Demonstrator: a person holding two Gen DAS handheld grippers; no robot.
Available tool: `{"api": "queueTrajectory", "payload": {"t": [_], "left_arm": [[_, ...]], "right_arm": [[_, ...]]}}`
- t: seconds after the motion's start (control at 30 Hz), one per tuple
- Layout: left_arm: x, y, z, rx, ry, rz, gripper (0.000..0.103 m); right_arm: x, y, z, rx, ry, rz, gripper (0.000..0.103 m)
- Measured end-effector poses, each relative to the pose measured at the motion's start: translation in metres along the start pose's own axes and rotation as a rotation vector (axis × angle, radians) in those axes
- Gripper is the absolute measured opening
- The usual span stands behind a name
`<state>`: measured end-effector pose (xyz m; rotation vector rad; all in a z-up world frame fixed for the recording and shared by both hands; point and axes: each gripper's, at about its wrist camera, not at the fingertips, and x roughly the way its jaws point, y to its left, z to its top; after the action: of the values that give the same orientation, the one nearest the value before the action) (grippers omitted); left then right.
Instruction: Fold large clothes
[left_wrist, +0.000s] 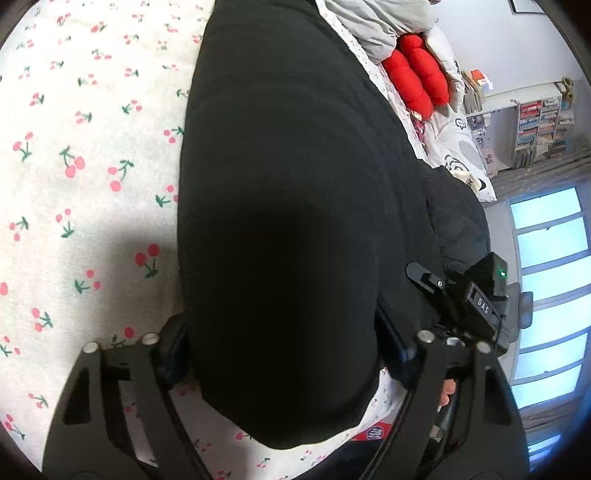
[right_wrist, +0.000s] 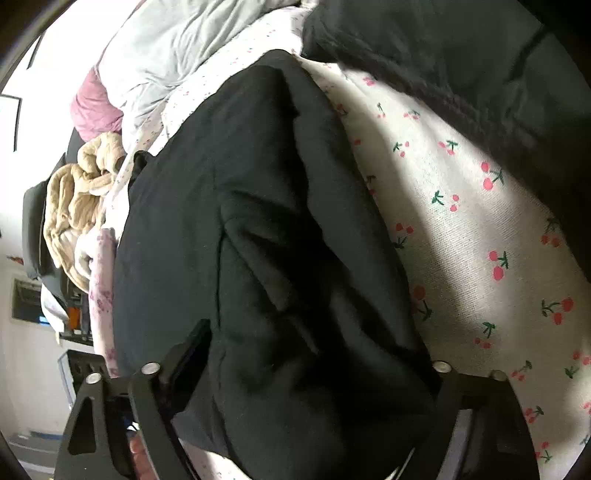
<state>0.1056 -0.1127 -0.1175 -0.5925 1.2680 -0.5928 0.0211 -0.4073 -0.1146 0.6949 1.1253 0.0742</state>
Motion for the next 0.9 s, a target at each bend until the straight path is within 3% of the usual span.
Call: {"api": "queueTrajectory", "payload": {"t": [0.17,0.33,0.5,0.9], "left_arm": [[0.0,0.001,0.001,0.001,-0.012,0.0,0.078],[0.004,0.009,0.004,-0.018,-0.011,-0.026,0.08],[0.003,0.002,0.0,-0.007,-0.037,0.009,0.081],[0.0,-0.003,-0.002,0.017,-0.064,0.063,0.076]], "right_arm": [[-0.008,0.01,-0.005,-0.056,-0.033,-0.02,0.062],[-0.006,0.01,-0.005,-0.039,-0.036,-0.032,0.063],[0.0,0.003,-0.003,0.005,-0.019,-0.002,0.068],[-0.006,0.023,-0.007,-0.083,-0.049,-0.097,0.061]]}}
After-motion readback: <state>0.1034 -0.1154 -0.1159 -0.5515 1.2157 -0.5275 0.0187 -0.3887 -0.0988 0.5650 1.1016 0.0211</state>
